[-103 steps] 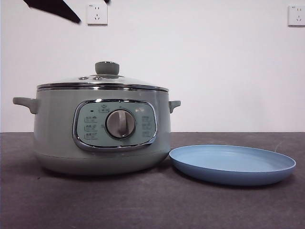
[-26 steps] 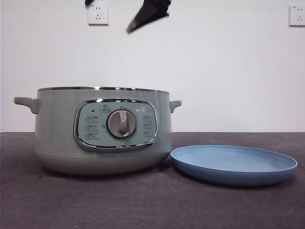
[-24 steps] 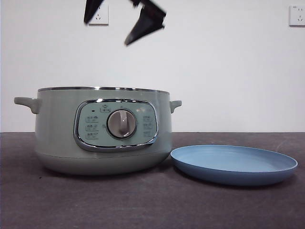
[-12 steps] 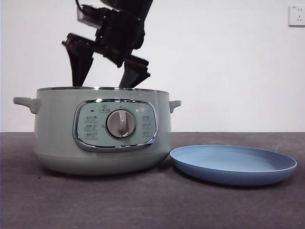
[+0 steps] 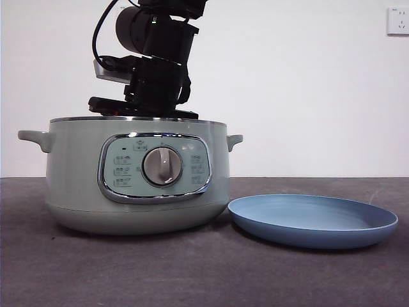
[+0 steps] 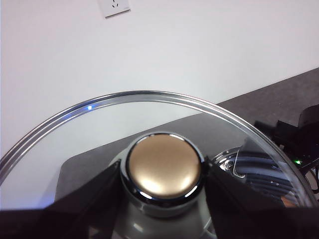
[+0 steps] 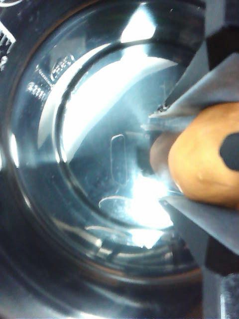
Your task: Take the potato out from the steamer,put the potato on the plate,close the lid
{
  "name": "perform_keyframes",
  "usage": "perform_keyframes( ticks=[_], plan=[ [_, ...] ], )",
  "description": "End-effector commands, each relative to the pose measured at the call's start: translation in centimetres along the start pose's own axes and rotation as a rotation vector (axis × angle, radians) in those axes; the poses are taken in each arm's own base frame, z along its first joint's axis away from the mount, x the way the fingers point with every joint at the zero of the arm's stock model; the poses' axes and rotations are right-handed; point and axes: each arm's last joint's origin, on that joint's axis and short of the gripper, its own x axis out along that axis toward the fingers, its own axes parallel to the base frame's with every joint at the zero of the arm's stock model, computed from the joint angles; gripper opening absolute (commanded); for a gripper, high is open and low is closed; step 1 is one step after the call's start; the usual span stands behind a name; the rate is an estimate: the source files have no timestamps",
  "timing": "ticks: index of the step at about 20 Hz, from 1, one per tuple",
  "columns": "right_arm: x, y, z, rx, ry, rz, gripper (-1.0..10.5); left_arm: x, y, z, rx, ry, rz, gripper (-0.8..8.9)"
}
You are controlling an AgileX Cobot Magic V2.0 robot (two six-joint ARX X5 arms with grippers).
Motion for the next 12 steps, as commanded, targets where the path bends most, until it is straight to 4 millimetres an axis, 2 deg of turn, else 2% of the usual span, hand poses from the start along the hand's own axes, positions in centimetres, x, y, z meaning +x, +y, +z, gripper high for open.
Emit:
perform_keyframes(
  ticks=[1,4,7,9,12],
  plan=[
    [-2.1,0.1,0.2,-0.009,-0.040,-0.017,-0.1,-0.6,0.3,0.5,-0.014,-0.066,0.012,-0.08],
    [-6.3,-0.2,0.5,-0.005,-0.126,-0.030,-0.1,-0.6,0.3,0.5,-0.016,-0.066,0.010,-0.08],
    [-11.5,-0.3,0.2,-0.001,-0.226,-0.046,-0.1,-0.1,0.1,0.7,-0.013,-0.057,-0.005,-0.08],
    [-15.9,-0.5,-0.6,0.005,-0.302,-0.059,-0.1,0.8,-0.3,1.1,-0.011,-0.063,-0.067,-0.08],
    [-22.5,-0.9,-3.2,0.025,-0.371,-0.086,-0.1,3.1,-1.0,2.0,-0.005,-0.063,-0.145,-0.08]
  ],
)
